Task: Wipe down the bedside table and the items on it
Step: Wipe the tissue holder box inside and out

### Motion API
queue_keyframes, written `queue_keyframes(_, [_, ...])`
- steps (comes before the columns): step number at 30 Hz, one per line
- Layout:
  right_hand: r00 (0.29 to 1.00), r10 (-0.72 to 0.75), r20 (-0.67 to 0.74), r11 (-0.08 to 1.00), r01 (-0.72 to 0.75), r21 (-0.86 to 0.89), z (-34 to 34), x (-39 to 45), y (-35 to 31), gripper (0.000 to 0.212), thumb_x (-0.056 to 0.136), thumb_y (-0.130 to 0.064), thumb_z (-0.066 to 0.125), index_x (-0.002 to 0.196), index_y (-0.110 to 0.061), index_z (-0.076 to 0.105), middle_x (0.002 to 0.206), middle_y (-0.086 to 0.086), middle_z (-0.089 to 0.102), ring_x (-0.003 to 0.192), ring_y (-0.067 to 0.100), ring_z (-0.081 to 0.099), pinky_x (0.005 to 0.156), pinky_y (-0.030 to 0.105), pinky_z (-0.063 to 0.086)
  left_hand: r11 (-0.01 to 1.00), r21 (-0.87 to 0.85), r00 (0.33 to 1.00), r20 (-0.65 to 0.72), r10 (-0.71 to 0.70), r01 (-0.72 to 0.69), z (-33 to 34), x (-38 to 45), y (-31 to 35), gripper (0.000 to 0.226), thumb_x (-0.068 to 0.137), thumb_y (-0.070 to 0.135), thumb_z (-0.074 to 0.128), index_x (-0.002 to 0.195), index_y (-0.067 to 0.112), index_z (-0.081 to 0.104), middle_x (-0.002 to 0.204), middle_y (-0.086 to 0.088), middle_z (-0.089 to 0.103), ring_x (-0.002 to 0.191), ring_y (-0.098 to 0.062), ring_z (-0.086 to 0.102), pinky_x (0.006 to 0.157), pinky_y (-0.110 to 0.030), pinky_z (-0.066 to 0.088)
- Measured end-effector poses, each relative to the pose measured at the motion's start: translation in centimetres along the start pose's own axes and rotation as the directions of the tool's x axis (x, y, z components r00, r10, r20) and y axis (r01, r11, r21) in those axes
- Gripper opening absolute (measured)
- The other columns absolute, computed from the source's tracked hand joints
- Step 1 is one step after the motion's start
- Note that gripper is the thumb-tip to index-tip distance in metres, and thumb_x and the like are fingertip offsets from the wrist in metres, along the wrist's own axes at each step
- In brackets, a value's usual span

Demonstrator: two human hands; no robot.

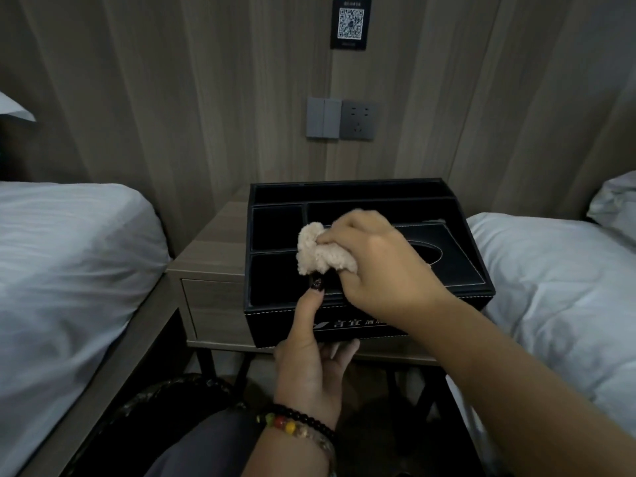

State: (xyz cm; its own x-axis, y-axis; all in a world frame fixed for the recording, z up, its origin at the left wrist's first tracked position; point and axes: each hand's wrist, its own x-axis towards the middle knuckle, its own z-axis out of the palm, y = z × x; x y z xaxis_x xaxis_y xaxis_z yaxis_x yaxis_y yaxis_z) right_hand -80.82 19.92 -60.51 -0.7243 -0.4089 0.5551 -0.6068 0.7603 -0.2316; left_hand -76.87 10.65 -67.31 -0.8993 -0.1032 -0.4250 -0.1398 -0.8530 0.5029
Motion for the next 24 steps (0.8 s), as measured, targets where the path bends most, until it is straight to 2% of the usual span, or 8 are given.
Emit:
queue_keyframes(4, [0.988, 0.124, -0.087, 0.988, -0.131, -0.079, 0.4, 2.6, 0.1, 0.040, 0.080, -0.004, 0.056, 0.114, -0.020, 0.066, 0.106, 0.002, 0.052, 0.105, 0.023, 0.046, 0.088, 0.044, 0.044, 1.000, 0.002, 1.000, -0.002, -0.004, 0.004, 0.2, -0.1, 0.2, 0.080, 0.047, 0.033, 0.079, 0.121, 0.012, 0.053, 0.114, -0.015, 0.062, 0.102, -0.032, 0.062, 0.087, -0.050, 0.053])
queue_keyframes(7, [0.975, 0.218, -0.037, 0.964, -0.221, -0.150, 0.4, 3.6, -0.4, 0.045, 0.083, -0.007, 0.053, 0.123, -0.025, 0.059, 0.112, 0.002, 0.048, 0.109, 0.023, 0.045, 0.087, 0.042, 0.045, 1.000, 0.010, 1.000, 0.015, 0.001, -0.001, 0.1, 0.0, 0.2, 0.076, 0.048, 0.034, 0.079, 0.117, 0.012, 0.056, 0.114, -0.014, 0.063, 0.102, -0.031, 0.063, 0.088, -0.050, 0.053])
queue_keyframes(10, [0.974, 0.227, 0.017, 0.956, -0.219, -0.197, 0.3, 3.2, -1.1, 0.046, 0.085, -0.009, 0.052, 0.128, -0.026, 0.055, 0.114, 0.004, 0.047, 0.109, 0.026, 0.047, 0.088, 0.046, 0.047, 1.000, 0.001, 1.000, -0.003, 0.024, -0.024, 0.0, 0.0, 0.0, 0.075, 0.047, 0.036, 0.079, 0.116, 0.013, 0.057, 0.113, -0.013, 0.064, 0.102, -0.031, 0.063, 0.088, -0.050, 0.053])
queue_keyframes(13, [0.969, 0.233, 0.084, 0.969, -0.224, -0.103, -0.3, 1.8, -1.4, 0.047, 0.087, -0.011, 0.052, 0.131, -0.028, 0.054, 0.113, 0.006, 0.048, 0.110, 0.027, 0.046, 0.089, 0.046, 0.048, 0.998, -0.019, 0.998, -0.030, 0.054, -0.055, 0.0, -0.2, -0.6, 0.080, 0.046, 0.038, 0.077, 0.120, 0.017, 0.057, 0.113, -0.010, 0.065, 0.101, -0.029, 0.064, 0.087, -0.048, 0.054])
queue_keyframes(15, [0.965, 0.232, 0.124, 0.970, -0.220, -0.102, -0.6, 0.7, -2.0, 0.048, 0.089, -0.015, 0.051, 0.134, -0.030, 0.050, 0.114, 0.004, 0.046, 0.111, 0.024, 0.045, 0.090, 0.043, 0.047, 0.998, -0.018, 0.998, -0.020, 0.062, -0.063, -0.2, -0.1, -0.8, 0.076, 0.049, 0.038, 0.077, 0.120, 0.018, 0.058, 0.113, -0.008, 0.066, 0.102, -0.028, 0.064, 0.088, -0.048, 0.054])
queue_keyframes(18, [0.978, 0.197, 0.073, 0.966, -0.181, -0.182, -0.2, 0.1, -2.3, 0.048, 0.090, -0.018, 0.051, 0.136, -0.031, 0.047, 0.116, 0.001, 0.044, 0.111, 0.022, 0.044, 0.090, 0.041, 0.044, 0.998, -0.003, 0.998, -0.013, 0.065, -0.065, -0.2, -0.1, -0.8, 0.071, 0.050, 0.039, 0.076, 0.117, 0.019, 0.061, 0.111, -0.008, 0.067, 0.103, -0.029, 0.064, 0.086, -0.047, 0.054])
queue_keyframes(20, [0.984, 0.178, 0.031, 0.967, -0.169, -0.190, -0.3, 0.7, -1.7, 0.047, 0.088, -0.016, 0.052, 0.133, -0.030, 0.052, 0.114, 0.002, 0.046, 0.108, 0.024, 0.047, 0.086, 0.043, 0.046, 0.997, 0.024, 0.998, -0.009, 0.068, -0.068, 0.0, -0.3, -0.7, 0.066, 0.051, 0.039, 0.074, 0.113, 0.019, 0.062, 0.106, -0.007, 0.069, 0.101, -0.027, 0.064, 0.084, -0.045, 0.054])
queue_keyframes(24, [0.954, 0.298, -0.011, 0.928, -0.293, -0.233, -1.2, 2.6, 0.3, 0.041, 0.083, -0.016, 0.054, 0.123, -0.027, 0.061, 0.112, 0.006, 0.048, 0.105, 0.030, 0.051, 0.084, 0.045, 0.049, 0.997, 0.051, 0.998, -0.010, 0.066, -0.066, 0.2, -0.6, -0.5, 0.061, 0.052, 0.040, 0.075, 0.106, 0.017, 0.062, 0.102, -0.008, 0.070, 0.095, -0.026, 0.067, 0.085, -0.045, 0.054])
